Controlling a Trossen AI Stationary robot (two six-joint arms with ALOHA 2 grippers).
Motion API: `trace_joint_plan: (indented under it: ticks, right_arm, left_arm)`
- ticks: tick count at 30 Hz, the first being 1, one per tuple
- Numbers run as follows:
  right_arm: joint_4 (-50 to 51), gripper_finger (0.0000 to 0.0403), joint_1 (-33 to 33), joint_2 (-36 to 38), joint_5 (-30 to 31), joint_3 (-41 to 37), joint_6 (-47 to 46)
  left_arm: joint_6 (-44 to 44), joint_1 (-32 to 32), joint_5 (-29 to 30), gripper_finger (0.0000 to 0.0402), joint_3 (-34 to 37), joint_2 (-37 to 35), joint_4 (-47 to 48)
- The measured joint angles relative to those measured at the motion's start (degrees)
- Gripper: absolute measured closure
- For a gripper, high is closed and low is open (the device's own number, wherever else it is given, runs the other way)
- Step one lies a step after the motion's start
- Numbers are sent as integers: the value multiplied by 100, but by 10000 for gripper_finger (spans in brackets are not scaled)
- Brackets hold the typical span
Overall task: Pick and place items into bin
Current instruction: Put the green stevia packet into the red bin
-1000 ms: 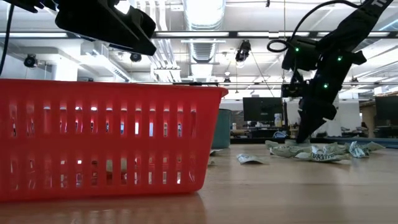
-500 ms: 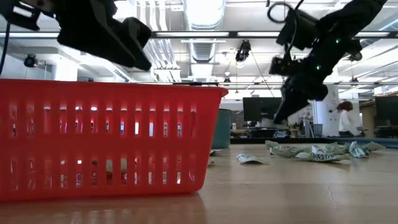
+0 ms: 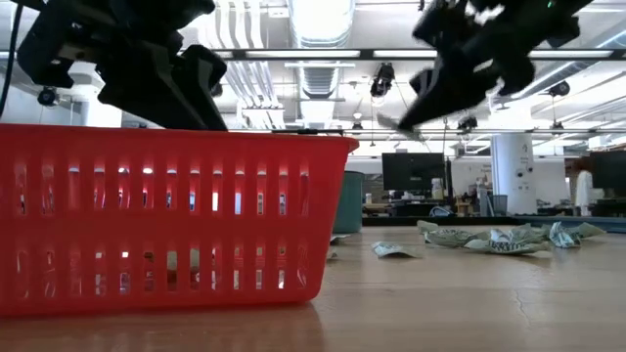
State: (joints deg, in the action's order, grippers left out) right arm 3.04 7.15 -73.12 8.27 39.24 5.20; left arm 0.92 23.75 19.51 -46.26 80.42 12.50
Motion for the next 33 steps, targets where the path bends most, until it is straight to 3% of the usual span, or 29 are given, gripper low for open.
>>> trace_joint_plan:
  ticks: [8,14,17,23,27,33]
  right_arm:
    - [-993,394,711,0,-131,1,468]
    - [-1447,394,1029,-2,-170,-1,717]
    - [-1818,394,1109,-147,-529,-1,850]
    - [-2541,394,1150,-982,-1271,190,1268]
    - [-2605,394,1148,-1678,-1427,667,1340]
    - [-2592,394,1179,-2861,-2184,1542,1407]
  left_arm:
    - [258,0,130,272,-9,-76,388]
    - [775,6,651,272,-13,-422,858]
    - [1084,5,829,272,38,-608,1100]
    - [1239,24,846,272,179,-831,1110]
    - [1244,38,844,272,184,-839,1125]
    - [1452,39,840,272,186,-833,1355]
